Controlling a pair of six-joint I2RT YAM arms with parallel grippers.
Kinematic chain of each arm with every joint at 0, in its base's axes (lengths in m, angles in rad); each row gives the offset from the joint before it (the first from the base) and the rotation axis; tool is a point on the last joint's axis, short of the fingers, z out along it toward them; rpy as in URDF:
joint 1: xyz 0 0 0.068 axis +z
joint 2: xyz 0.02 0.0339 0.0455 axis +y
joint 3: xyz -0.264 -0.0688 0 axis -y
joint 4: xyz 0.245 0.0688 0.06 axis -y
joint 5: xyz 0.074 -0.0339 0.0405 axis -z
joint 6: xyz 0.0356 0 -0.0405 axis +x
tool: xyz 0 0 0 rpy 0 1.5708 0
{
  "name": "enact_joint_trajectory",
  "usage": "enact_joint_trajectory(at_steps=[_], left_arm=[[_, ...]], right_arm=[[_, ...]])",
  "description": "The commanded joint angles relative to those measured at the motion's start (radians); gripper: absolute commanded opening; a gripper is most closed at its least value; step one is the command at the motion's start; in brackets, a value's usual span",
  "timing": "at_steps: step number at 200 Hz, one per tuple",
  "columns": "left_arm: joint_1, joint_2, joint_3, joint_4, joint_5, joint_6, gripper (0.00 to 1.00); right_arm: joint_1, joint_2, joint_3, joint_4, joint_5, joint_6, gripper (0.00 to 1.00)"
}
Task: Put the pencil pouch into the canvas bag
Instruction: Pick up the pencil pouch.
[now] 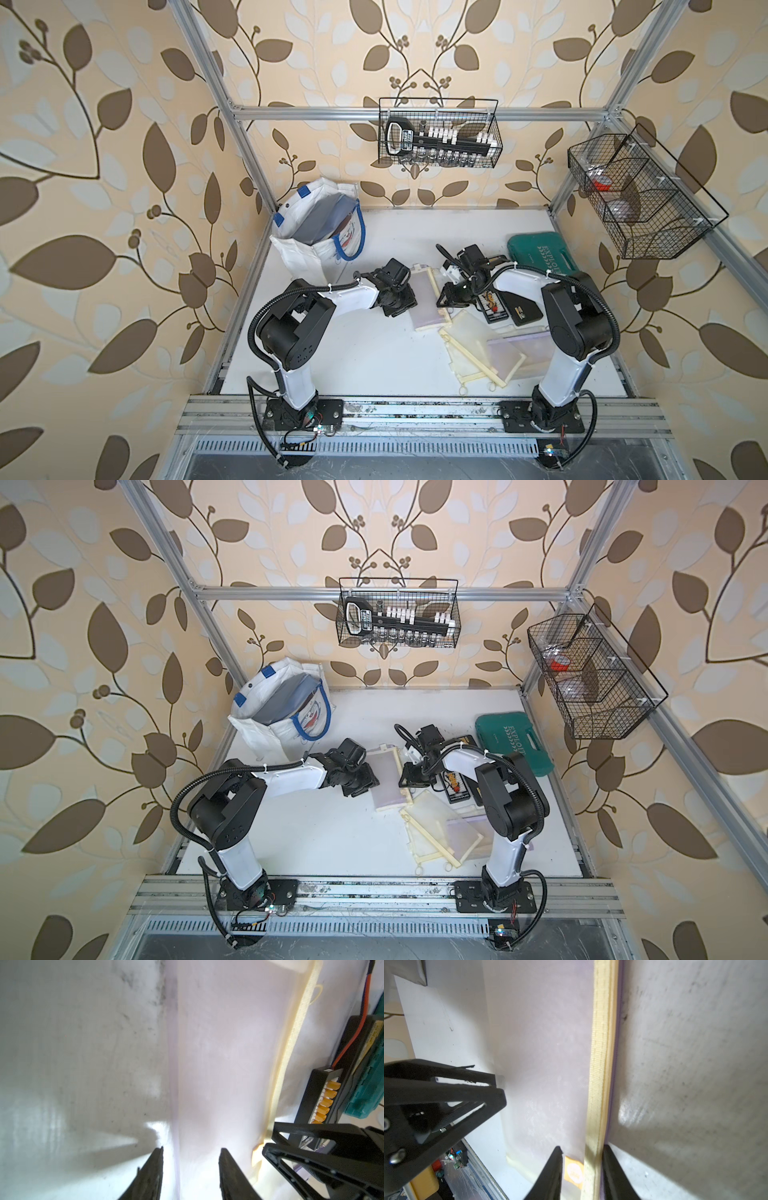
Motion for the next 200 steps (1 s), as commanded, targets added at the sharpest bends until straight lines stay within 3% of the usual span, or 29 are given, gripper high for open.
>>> enact_joint_trajectory(at_steps=[1,56,111,200], left_arm=[[-0.007,-0.041,0.062,-0.086,-0.047,0.055,0.45],[-0.007,-0.031,0.08,-0.082,-0.043,0.064,0.44],[-0.007,0.005,0.085,-0.034,-0.017,0.061,0.41],[-0.004,-0.044,0.067,-0.123,-0.119,0.128,0.41]], right_arm=[[0.012,-0.019,-0.018,0.004,-0.003,-0.001,0.29],[0.025,-0.014,-0.022,0.014,-0.007,0.001,0.19],[0.03,-0.013,-0.022,0.014,-0.01,-0.001,0.19],[0.034,-0.005,-0.027,0.015,-0.008,-0.006,0.09]])
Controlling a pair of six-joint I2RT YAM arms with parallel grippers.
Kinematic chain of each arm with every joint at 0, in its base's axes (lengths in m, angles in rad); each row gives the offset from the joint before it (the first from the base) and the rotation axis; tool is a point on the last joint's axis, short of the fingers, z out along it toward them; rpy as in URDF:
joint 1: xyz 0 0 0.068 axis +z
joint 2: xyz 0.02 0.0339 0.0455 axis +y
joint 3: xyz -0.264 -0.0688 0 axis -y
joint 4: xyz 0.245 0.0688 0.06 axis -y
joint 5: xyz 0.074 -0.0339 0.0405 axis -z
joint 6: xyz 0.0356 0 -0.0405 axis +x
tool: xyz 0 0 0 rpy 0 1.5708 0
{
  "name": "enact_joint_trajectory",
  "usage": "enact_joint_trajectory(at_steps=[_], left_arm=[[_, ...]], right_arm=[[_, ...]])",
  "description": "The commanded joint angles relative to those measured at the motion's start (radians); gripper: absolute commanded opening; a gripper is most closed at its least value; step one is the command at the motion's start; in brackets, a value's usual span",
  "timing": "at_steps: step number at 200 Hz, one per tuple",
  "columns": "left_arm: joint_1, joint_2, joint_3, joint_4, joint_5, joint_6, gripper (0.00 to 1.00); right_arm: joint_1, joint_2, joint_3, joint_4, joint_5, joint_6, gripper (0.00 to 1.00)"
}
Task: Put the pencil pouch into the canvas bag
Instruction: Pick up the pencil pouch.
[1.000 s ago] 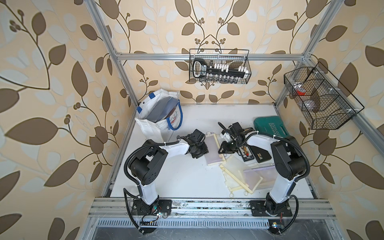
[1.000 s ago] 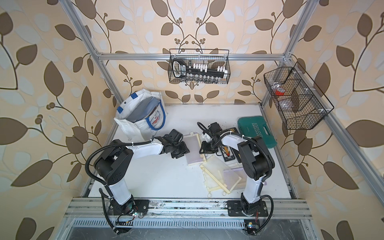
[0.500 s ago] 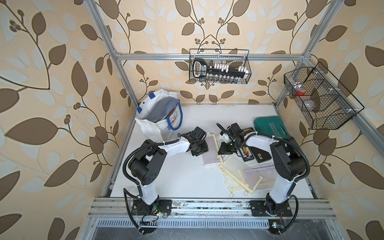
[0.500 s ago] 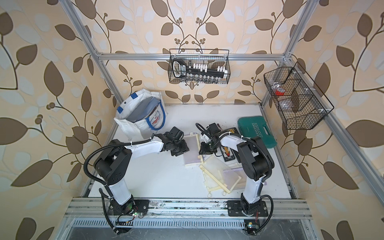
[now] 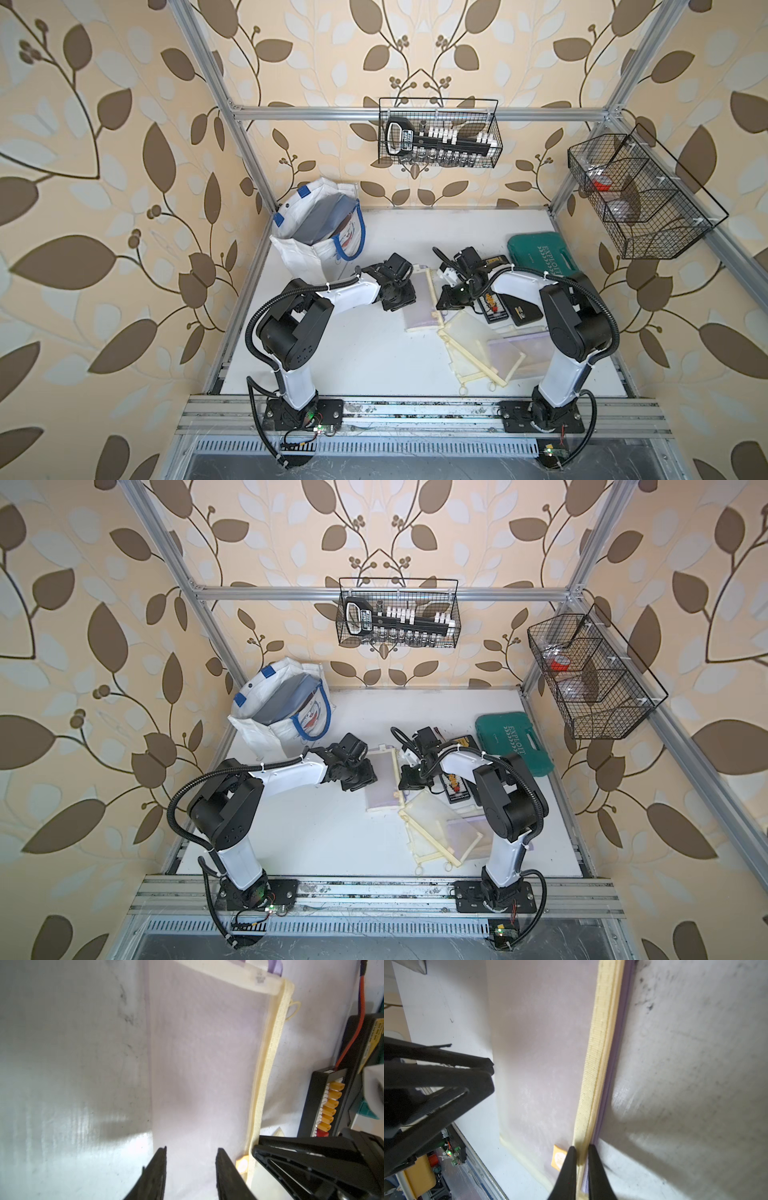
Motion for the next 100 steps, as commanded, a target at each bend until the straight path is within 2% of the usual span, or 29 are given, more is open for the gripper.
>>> enact_joint_trajectory(at_steps=[1,46,100], left_arm=[[-0.005,-0.042,0.009,-0.047,-0.056,0.044,0.41],[-0.004,-0.03,0.003,-0.041,-0.062,0.05,0.4],[-0.004,-0.017,0.01,-0.036,-0.051,0.043,0.39]], right_arm=[[0.007,-0.005,-0.011,-0.006,-0.008,-0.009,0.09],[0.01,0.0,-0.013,-0.007,-0.006,-0.012,0.03],[0.016,0.006,-0.013,-0.01,-0.003,-0.015,0.01]])
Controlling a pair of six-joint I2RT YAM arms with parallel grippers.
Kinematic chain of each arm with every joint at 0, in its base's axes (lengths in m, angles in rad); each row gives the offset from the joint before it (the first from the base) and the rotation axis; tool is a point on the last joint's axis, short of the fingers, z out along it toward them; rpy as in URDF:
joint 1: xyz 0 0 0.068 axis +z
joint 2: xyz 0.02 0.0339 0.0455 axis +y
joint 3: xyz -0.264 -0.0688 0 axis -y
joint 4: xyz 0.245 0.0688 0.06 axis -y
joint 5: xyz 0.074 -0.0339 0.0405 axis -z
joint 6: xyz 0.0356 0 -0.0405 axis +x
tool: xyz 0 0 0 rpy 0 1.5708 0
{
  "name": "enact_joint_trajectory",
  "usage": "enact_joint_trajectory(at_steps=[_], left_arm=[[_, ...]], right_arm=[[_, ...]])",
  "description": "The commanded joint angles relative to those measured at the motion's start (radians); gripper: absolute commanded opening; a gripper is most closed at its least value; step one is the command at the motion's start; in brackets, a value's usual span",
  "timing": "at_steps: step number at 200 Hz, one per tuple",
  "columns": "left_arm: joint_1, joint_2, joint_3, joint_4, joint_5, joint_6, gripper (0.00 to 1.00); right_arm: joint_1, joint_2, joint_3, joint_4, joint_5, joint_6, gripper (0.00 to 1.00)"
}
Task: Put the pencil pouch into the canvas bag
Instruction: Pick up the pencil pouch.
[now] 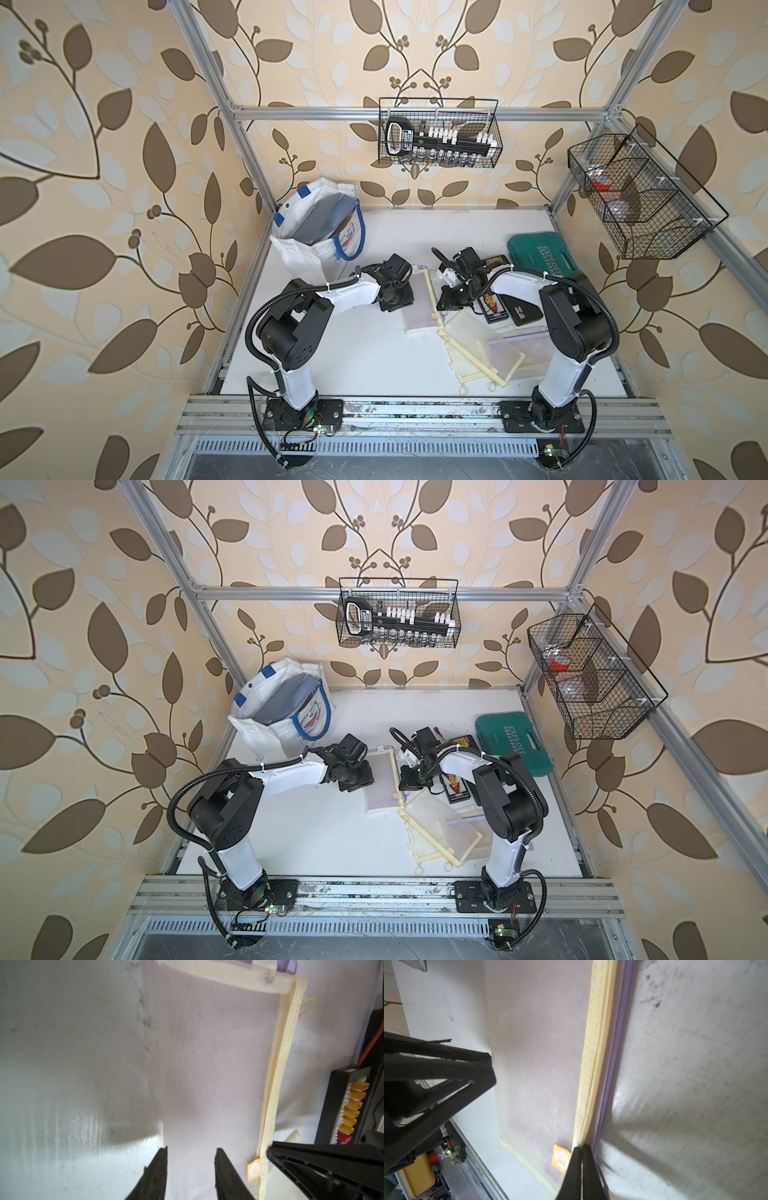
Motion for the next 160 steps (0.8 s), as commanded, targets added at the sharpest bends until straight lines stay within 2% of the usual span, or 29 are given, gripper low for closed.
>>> enact_joint_trajectory(at_steps=[1,51,90,116,160], left_arm=[[-0.004,-0.017,0.009,-0.009,-0.02,0.012,0.39],[-0.004,-0.054,-0.056,0.005,-0.064,0.004,0.38],[-0.005,-0.046,-0.109,0.102,-0.013,-0.008,0.36],[-0.005,-0.057,-0.137,0.19,0.02,-0.003,0.29],[-0.005,-0.075,-0.14,0.195,0.044,-0.001,0.18]], right_arm=[[0.008,0.006,-0.014,-0.011,-0.003,-0.014,0.01],[0.01,0.013,-0.013,-0.011,-0.001,-0.018,0.0],[0.009,0.017,-0.009,-0.02,0.004,-0.024,0.01],[0.012,0.027,-0.011,-0.018,0.003,-0.024,0.01],[0.021,0.043,-0.005,-0.016,0.005,-0.024,0.01]])
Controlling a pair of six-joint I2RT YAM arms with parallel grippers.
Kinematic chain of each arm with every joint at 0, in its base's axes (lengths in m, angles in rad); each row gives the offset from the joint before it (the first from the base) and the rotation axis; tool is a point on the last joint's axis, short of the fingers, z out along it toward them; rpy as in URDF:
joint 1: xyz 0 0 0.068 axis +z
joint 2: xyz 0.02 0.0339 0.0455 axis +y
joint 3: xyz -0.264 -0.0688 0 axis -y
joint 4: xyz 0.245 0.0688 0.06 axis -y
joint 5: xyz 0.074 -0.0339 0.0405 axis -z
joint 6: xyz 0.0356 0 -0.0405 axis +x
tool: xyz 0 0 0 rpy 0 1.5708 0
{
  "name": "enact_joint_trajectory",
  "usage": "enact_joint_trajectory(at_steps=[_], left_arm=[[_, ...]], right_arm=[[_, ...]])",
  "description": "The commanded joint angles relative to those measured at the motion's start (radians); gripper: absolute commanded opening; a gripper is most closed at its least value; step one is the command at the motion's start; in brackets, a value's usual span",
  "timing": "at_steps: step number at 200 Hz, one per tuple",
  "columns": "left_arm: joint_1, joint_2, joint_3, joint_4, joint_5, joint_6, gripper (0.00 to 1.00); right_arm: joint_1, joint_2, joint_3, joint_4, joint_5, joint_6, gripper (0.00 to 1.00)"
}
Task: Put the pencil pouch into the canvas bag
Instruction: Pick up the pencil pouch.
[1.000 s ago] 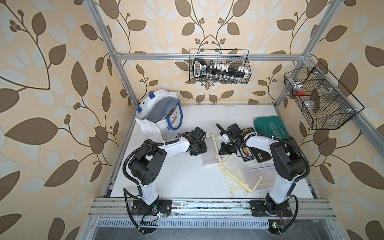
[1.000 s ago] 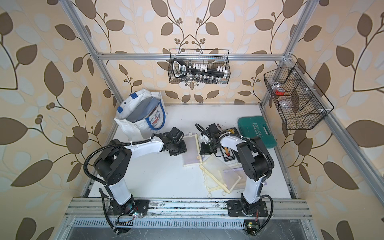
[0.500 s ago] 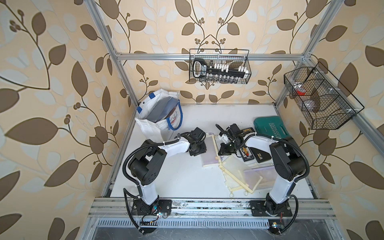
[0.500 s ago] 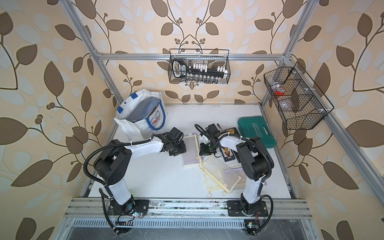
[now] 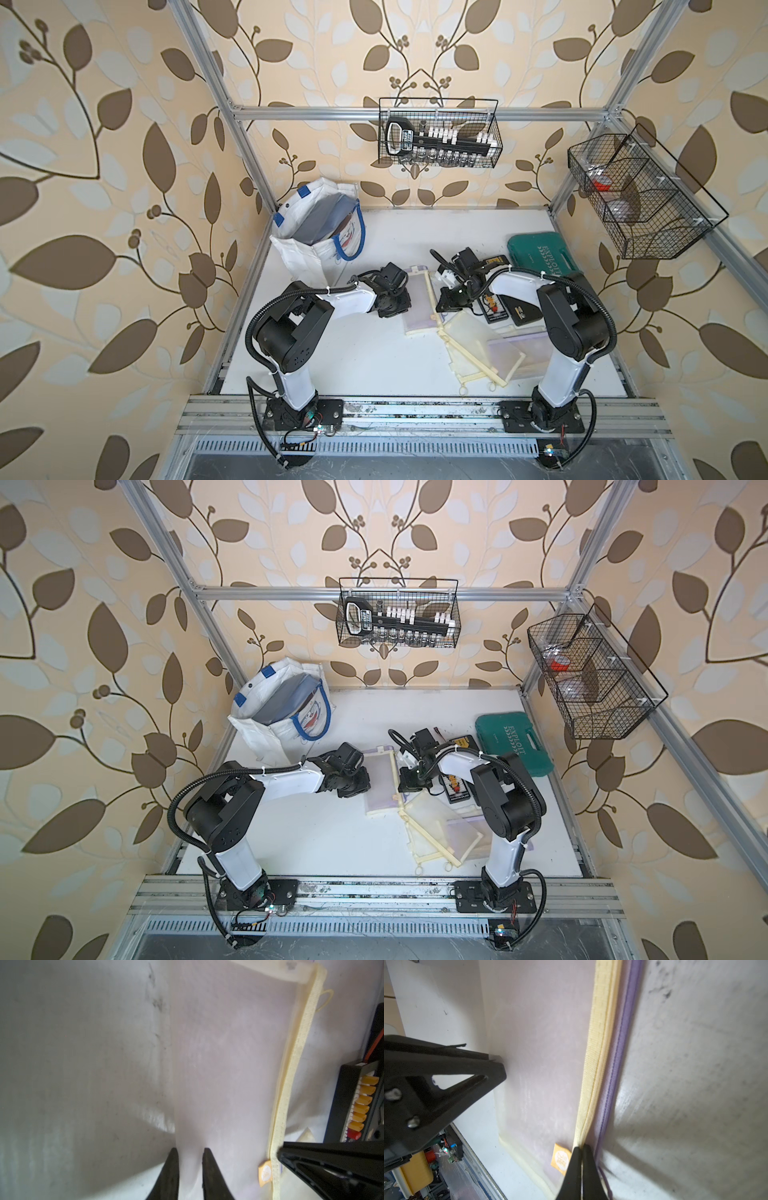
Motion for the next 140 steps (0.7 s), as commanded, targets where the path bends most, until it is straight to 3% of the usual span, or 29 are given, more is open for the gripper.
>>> enact_joint_trajectory(at_steps=[1,32,47,80,107,140], left_arm=[[-0.005,-0.055,-0.009,0.035,0.03,0.007,0.18],[-0.004,-0.091,-0.004,-0.003,0.028,0.036,0.11],[-0.004,-0.106,-0.003,-0.024,0.032,0.049,0.0],[-0.005,-0.141,0.013,-0.094,0.017,0.094,0.0],[-0.006,-0.199,0.06,-0.193,-0.033,0.18,0.0],[-0.004,-0.263,0.195,-0.335,-0.036,0.375,0.0]], right_arm=[[0.011,0.029,-0.004,-0.015,0.004,-0.017,0.01],[0.015,0.033,-0.01,-0.01,0.001,-0.017,0.01],[0.014,0.034,-0.009,-0.009,0.002,-0.017,0.01],[0.015,0.011,-0.012,0.003,-0.006,-0.008,0.05],[0.013,-0.033,-0.001,-0.008,-0.003,0.003,0.33],[0.003,-0.131,0.018,-0.056,0.013,0.013,0.68]])
